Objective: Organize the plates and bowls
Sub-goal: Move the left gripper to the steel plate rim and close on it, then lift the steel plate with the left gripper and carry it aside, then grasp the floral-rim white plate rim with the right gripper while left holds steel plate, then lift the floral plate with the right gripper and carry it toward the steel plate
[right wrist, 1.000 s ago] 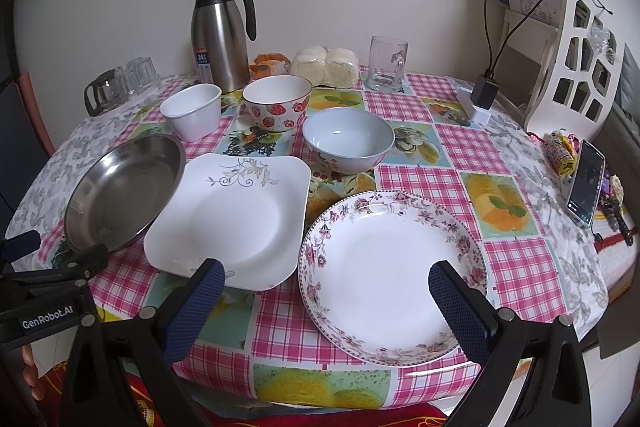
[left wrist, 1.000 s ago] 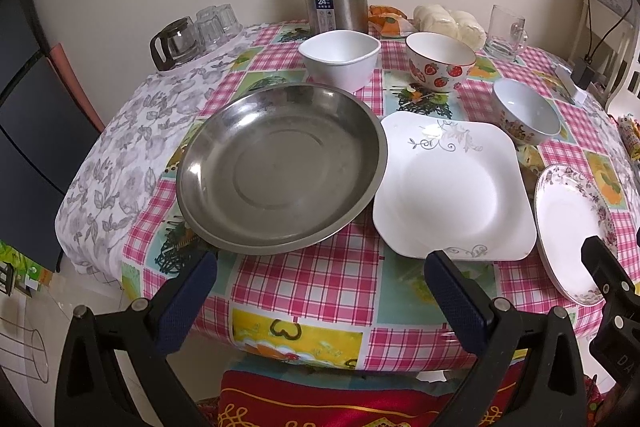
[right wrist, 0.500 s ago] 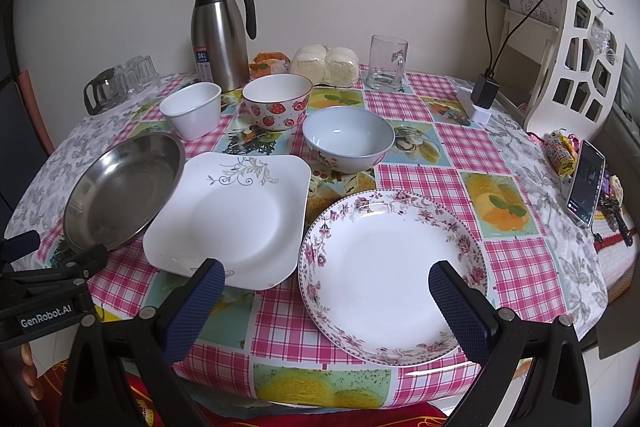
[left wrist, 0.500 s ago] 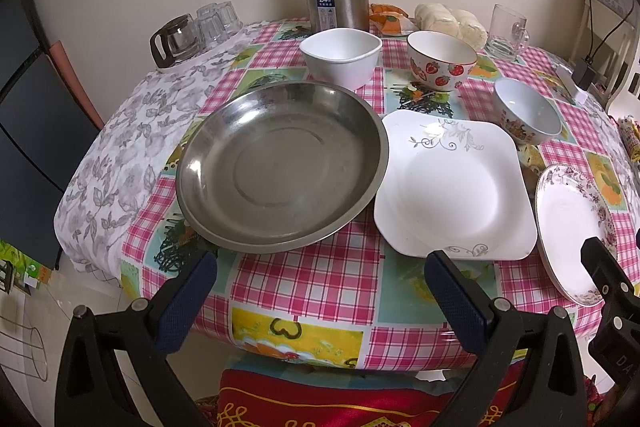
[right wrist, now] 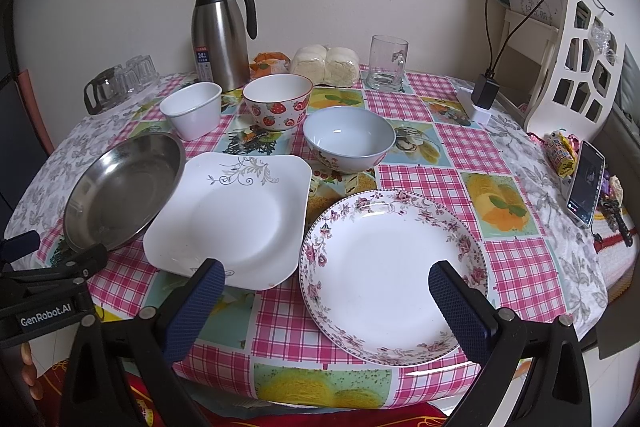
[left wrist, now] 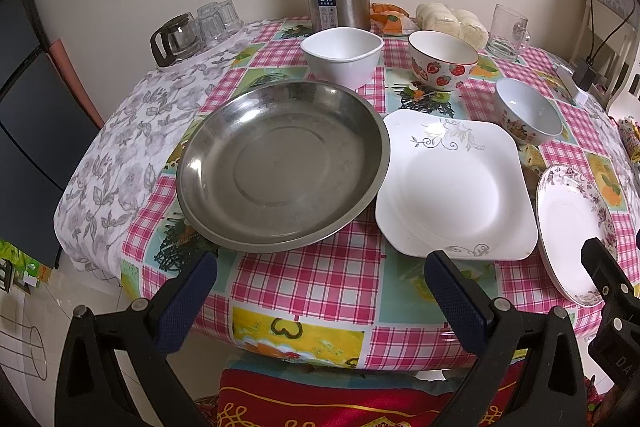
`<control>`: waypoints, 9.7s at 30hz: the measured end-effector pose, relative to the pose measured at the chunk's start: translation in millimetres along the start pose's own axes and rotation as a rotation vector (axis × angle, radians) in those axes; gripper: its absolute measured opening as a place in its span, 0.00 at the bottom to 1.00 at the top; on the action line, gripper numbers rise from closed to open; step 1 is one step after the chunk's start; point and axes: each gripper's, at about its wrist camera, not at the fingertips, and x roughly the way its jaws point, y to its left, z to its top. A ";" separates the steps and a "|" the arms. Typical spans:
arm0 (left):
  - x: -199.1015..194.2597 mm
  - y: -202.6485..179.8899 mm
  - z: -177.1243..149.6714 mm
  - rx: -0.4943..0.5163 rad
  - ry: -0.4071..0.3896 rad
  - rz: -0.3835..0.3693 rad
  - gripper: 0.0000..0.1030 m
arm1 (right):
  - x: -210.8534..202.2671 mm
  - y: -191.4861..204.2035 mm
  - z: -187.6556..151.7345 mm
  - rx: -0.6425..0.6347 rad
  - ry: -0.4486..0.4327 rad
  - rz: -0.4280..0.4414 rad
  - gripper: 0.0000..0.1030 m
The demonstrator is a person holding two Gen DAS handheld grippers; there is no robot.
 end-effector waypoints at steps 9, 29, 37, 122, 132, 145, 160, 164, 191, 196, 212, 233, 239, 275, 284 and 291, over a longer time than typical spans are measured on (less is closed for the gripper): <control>0.9 4.7 -2.9 -0.011 0.001 -0.006 1.00 | 1.9 2.8 -1.9 -0.006 0.003 -0.004 1.00; 19.4 115.1 45.5 -0.394 -0.128 -0.014 1.00 | 25.4 73.2 59.4 -0.132 -0.019 0.179 1.00; 43.4 150.9 67.8 -0.495 -0.108 0.057 1.00 | 55.1 112.9 107.8 -0.150 0.036 0.292 1.00; 79.1 118.9 66.7 -0.345 -0.001 -0.111 0.20 | 95.9 84.2 71.8 -0.005 0.190 0.411 0.16; 69.1 49.7 64.5 -0.168 0.016 -0.164 0.20 | 71.6 14.3 54.3 0.073 0.174 0.329 0.18; 92.2 3.0 43.7 -0.037 0.131 -0.157 0.20 | 81.7 -25.4 27.9 0.104 0.199 0.274 0.18; 97.0 -6.9 44.7 0.009 0.122 -0.153 0.25 | 95.1 -35.1 31.4 0.121 0.185 0.280 0.18; 97.2 -5.5 44.6 0.005 0.129 -0.153 0.31 | 95.6 -37.2 32.1 0.141 0.192 0.288 0.19; 72.0 20.3 59.3 -0.138 -0.016 -0.078 0.98 | 78.3 -57.5 39.6 0.160 0.113 0.208 1.00; 50.1 1.7 64.7 -0.126 -0.065 -0.136 0.98 | 68.8 -78.9 41.6 0.158 0.082 0.124 1.00; -18.6 -126.2 42.8 0.139 -0.150 -0.391 0.97 | 48.9 -183.8 21.6 0.339 0.028 0.034 1.00; -17.9 -174.5 19.1 0.212 0.006 -0.546 0.97 | 96.7 -211.9 -14.1 0.480 0.260 0.119 0.11; -15.5 -200.3 18.6 0.258 0.062 -0.566 0.91 | 92.7 -244.1 -16.8 0.555 0.232 0.038 0.11; 88.7 -273.1 23.4 0.144 0.276 -0.514 0.29 | 96.5 -281.0 -24.3 0.615 0.199 0.008 0.19; 91.0 -273.0 25.9 0.180 0.206 -0.515 0.20 | 95.1 -276.4 -25.2 0.585 0.185 0.004 0.18; 88.7 -274.6 29.6 0.207 0.193 -0.521 0.19 | 89.3 -277.4 -26.2 0.592 0.164 0.040 0.17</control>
